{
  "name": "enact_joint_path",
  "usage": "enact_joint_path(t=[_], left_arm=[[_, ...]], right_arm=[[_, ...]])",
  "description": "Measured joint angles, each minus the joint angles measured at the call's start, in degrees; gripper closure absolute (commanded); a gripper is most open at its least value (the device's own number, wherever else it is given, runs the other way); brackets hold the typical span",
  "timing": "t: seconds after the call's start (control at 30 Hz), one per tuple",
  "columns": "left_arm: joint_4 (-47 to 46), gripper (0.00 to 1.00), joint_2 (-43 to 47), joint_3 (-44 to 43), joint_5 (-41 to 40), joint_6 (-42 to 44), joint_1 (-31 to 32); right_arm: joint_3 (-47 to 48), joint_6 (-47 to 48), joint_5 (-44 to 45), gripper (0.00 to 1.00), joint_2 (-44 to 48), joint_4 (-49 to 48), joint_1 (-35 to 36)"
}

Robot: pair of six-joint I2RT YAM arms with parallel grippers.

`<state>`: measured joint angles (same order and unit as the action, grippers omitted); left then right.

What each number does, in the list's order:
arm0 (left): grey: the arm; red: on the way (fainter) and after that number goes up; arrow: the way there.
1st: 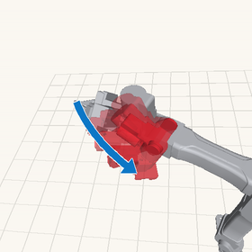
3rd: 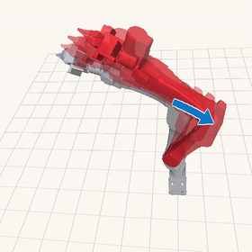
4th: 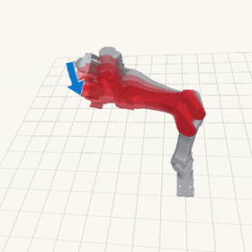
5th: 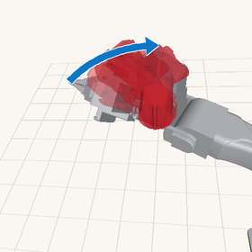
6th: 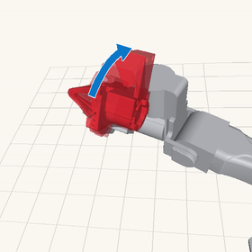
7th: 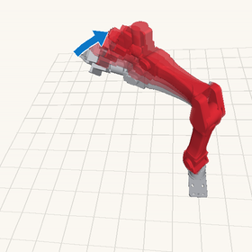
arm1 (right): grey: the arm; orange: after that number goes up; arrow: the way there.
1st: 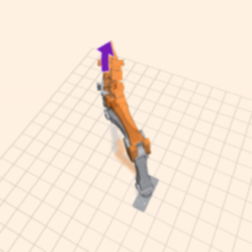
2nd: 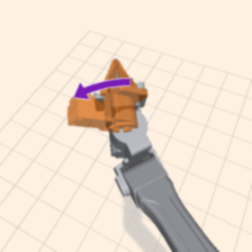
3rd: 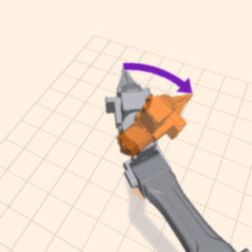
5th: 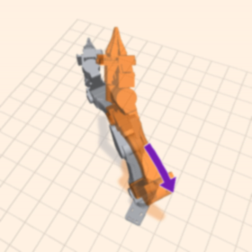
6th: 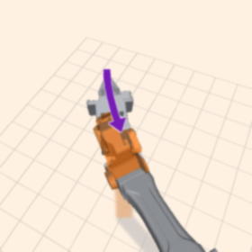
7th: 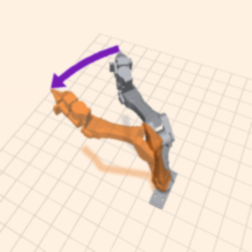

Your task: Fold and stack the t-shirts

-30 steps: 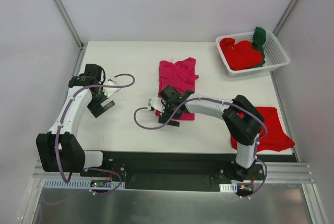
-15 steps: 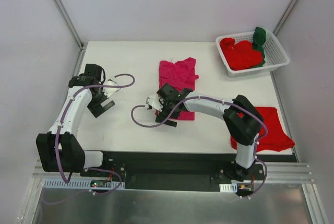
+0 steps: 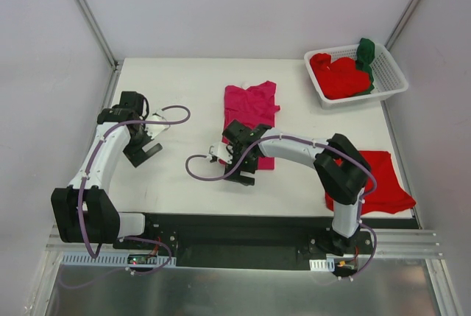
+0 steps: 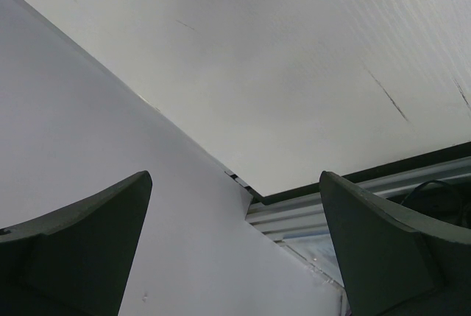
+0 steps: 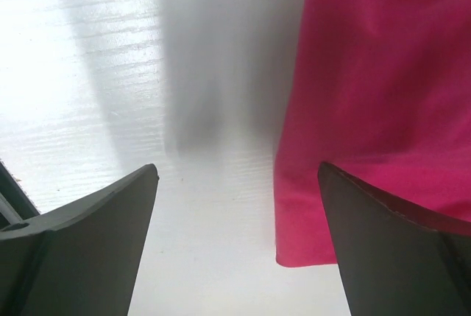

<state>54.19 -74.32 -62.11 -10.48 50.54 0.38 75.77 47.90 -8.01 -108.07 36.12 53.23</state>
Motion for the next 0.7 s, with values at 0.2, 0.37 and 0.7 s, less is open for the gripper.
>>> enact_joint_path(t=[0.2, 0.37, 0.7], left_arm=[[0.00, 0.01, 0.00, 0.00, -0.02, -0.02, 0.00], [0.00, 0.01, 0.24, 0.07, -0.02, 0.00, 0.00], [-0.04, 0.01, 0.59, 0.17, -0.02, 0.00, 0.00]], right_arm=[[1.36, 0.66, -0.72, 0.09, -2.19, 0.90, -0.24], [3.48, 0.83, -0.83, 0.10, -4.11, 1.88, -0.74], [8.11, 2.40, 0.07, 0.11, -5.05, 3.30, -3.21]])
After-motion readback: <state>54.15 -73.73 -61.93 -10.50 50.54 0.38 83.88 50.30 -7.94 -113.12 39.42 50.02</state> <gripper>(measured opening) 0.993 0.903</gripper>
